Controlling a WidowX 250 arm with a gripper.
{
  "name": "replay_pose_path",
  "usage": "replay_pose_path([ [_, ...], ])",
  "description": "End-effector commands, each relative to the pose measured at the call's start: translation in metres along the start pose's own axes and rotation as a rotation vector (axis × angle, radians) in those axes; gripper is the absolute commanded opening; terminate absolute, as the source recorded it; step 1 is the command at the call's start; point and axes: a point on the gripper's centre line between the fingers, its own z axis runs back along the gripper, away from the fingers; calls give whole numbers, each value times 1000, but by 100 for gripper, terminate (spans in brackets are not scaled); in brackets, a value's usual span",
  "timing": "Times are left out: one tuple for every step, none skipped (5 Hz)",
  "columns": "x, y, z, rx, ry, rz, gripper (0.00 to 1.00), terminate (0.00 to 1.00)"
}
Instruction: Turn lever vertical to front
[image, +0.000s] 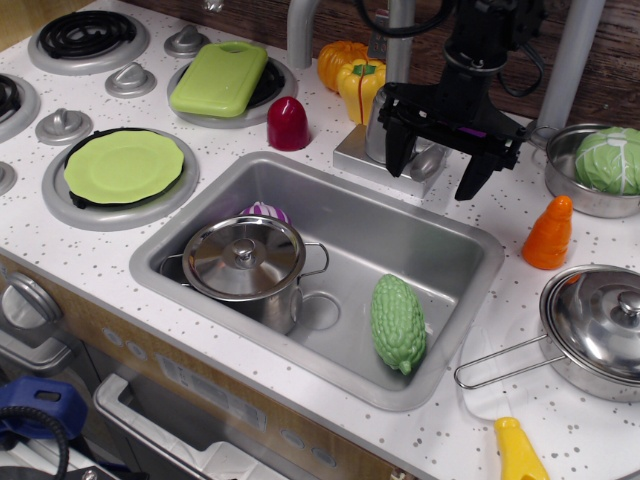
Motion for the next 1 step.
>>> replay_pose_path([
  [4, 1, 23, 12, -28, -27, 100, 100],
])
